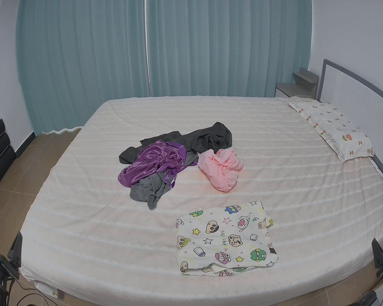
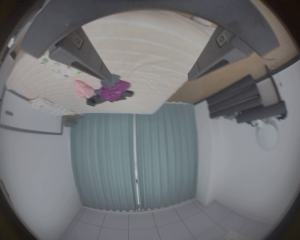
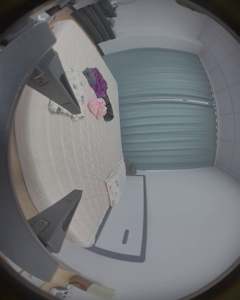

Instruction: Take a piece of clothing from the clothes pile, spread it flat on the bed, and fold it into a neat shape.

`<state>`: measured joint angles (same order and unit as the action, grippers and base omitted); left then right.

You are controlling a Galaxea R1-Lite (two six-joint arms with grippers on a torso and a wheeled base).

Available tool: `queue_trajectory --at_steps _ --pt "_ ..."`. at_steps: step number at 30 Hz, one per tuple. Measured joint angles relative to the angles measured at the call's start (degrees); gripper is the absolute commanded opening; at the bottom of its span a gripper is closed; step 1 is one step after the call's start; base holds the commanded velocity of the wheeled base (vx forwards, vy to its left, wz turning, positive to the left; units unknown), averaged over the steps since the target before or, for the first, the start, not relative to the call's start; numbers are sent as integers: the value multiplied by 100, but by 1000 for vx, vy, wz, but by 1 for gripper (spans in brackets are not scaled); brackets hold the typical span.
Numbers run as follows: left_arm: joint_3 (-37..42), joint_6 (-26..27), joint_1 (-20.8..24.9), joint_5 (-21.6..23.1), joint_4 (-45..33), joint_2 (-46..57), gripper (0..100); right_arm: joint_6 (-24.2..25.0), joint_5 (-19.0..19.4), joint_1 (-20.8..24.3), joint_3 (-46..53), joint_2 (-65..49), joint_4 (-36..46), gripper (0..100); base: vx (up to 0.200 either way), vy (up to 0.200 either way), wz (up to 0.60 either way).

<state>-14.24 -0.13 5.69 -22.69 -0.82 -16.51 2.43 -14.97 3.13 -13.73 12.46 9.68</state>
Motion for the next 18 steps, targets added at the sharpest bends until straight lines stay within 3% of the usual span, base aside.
queue_trajectory --at_steps 4,12,18 --pt "-74 319 -553 -143 -218 819 100 -532 -93 -179 340 -692 145 100 0 0 0" --pt "115 355 -651 -35 -73 1345 100 -768 -101 -278 1108 -1089 -1175 100 0 0 0" --pt "837 379 -594 384 1198 1530 100 -789 6 -300 1254 -1162 -1254 100 0 0 0"
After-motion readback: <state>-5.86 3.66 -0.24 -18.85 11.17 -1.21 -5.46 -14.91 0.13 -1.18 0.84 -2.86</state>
